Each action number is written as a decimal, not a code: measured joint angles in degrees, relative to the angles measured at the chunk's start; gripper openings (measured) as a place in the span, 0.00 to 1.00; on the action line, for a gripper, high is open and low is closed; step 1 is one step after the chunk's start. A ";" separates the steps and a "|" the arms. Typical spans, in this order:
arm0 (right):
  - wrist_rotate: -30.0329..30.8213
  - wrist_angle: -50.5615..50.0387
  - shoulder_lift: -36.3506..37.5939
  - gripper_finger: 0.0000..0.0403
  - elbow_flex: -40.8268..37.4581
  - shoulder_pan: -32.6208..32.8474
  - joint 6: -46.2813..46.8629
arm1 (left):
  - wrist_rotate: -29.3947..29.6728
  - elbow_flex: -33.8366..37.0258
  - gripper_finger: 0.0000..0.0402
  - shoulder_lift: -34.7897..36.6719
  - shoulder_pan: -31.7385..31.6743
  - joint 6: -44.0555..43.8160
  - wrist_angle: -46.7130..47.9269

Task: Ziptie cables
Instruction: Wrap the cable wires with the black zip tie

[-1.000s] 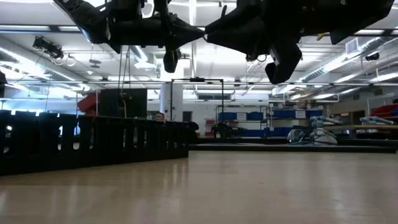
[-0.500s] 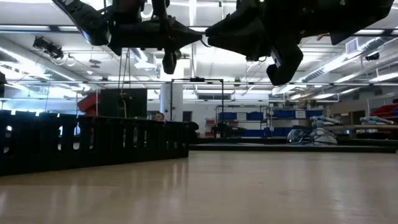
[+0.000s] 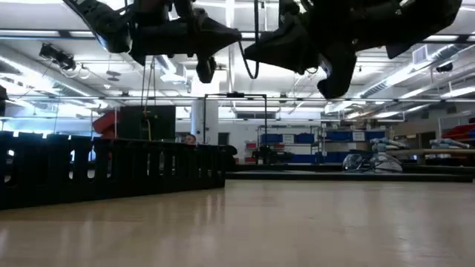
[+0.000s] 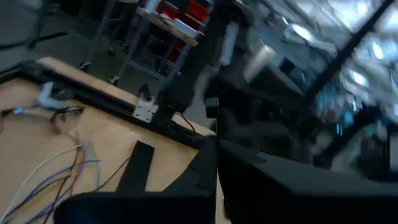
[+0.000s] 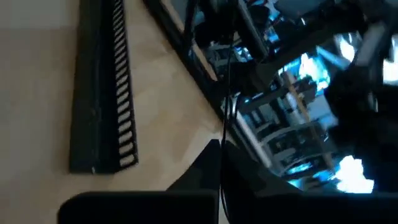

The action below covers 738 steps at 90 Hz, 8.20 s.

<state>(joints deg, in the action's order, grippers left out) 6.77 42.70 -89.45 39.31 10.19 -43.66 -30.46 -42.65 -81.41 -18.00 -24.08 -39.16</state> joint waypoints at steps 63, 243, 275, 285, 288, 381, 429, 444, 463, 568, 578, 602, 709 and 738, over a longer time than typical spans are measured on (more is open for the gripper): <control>-1.86 5.58 0.00 0.00 0.02 1.84 60.04 | 44.31 0.02 0.00 0.20 23.96 51.55 1.86; -6.55 13.90 -5.64 0.00 0.03 -1.82 64.98 | 65.81 -2.78 0.00 0.15 32.37 71.91 10.64; -7.96 14.25 -5.64 0.00 0.03 -2.87 65.04 | 65.81 -2.78 0.00 0.14 32.37 71.87 10.85; -8.06 14.25 -5.64 0.00 0.03 -3.18 65.04 | 65.81 -2.78 0.00 0.15 32.37 71.84 10.86; -8.05 14.25 -5.64 0.00 0.03 -3.22 65.06 | 65.81 -2.78 0.00 0.15 32.37 71.84 10.86; -8.51 16.17 -5.64 0.00 0.02 -3.53 69.76 | 65.90 -2.78 0.00 0.06 32.37 72.12 11.72; -8.57 16.96 -5.64 0.00 0.02 -4.12 70.62 | 66.01 -2.78 0.00 -4.86 32.37 72.19 11.26; -8.63 15.69 -5.64 0.00 0.02 -4.92 70.57 | 66.34 -2.78 0.00 -4.87 32.74 72.17 9.68; -9.99 15.49 -5.64 0.00 0.02 -5.89 70.62 | 68.41 -2.78 0.00 -4.87 33.09 72.21 10.88; -11.52 12.48 -5.64 0.00 0.02 -7.67 77.11 | 74.50 -2.78 0.00 -4.87 34.23 80.45 15.17; -11.54 12.48 -5.64 0.00 0.02 -7.79 76.80 | 74.44 -2.78 0.00 -4.94 34.23 80.43 15.14; -14.23 14.48 -5.64 0.02 0.02 -8.06 70.63 | 74.09 -2.78 0.00 -5.22 34.25 78.49 14.39; -31.54 11.17 -3.57 0.56 0.02 -16.41 65.97 | 77.04 -2.78 0.00 -5.22 36.50 68.82 18.48; -30.91 14.08 -3.08 0.51 0.02 -16.39 65.46 | 74.73 -2.78 0.00 -5.22 36.09 65.31 19.26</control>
<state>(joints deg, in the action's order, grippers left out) -24.14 56.78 -92.53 39.33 -6.20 21.80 44.27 -45.43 -86.63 18.10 41.23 -19.90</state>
